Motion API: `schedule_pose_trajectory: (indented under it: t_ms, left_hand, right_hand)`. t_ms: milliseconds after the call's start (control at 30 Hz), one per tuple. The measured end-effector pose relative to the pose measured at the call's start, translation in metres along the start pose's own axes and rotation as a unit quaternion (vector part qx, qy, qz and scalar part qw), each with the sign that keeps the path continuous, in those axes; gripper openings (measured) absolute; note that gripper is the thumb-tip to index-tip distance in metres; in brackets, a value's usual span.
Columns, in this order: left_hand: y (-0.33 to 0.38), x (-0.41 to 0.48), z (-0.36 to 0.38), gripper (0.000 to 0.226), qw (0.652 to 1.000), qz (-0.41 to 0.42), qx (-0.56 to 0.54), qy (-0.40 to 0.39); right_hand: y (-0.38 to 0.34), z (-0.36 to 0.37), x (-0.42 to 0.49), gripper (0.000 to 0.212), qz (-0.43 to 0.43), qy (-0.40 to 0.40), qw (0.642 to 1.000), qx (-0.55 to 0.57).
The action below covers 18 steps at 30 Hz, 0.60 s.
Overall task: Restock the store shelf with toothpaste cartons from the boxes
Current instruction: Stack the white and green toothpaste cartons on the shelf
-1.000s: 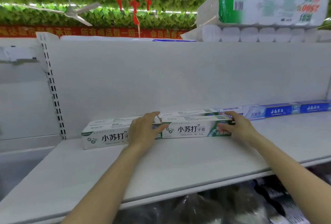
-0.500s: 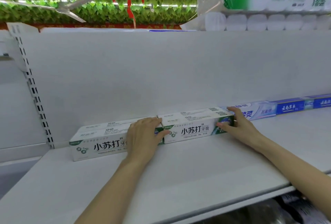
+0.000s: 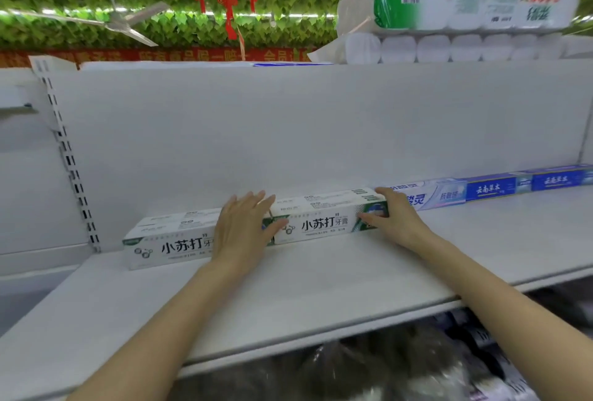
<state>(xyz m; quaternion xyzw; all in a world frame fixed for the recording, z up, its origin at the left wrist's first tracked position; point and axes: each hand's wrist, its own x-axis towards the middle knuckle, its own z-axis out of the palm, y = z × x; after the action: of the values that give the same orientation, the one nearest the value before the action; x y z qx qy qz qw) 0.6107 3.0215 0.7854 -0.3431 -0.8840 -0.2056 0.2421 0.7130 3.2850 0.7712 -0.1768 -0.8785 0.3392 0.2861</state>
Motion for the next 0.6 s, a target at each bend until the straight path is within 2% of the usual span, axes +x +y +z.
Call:
schedule_pose_trajectory:
  t_ms: [100,167,367,600]
  left_hand:
    - [0.025,-0.015,-0.029,0.056,0.997,-0.013,-0.064,0.032]
    - [0.041,-0.032,-0.044,0.055,0.997,-0.016,-0.059,0.038]
    - [0.081,-0.105,-0.071,0.052,0.997,-0.033,-0.065,0.029]
    - [0.1,-0.185,-0.078,0.051,0.999,0.01,-0.045,-0.015]
  right_hand:
    - [-0.021,-0.013,-0.022,0.07,-0.024,-0.017,0.999,-0.027]
    - [-0.035,-0.024,-0.047,0.066,-0.047,-0.054,0.996,-0.049]
    - [-0.057,-0.053,-0.121,0.064,-0.135,-0.116,0.981,-0.072]
    - [-0.059,-0.054,-0.206,0.065,-0.225,-0.169,0.954,-0.106]
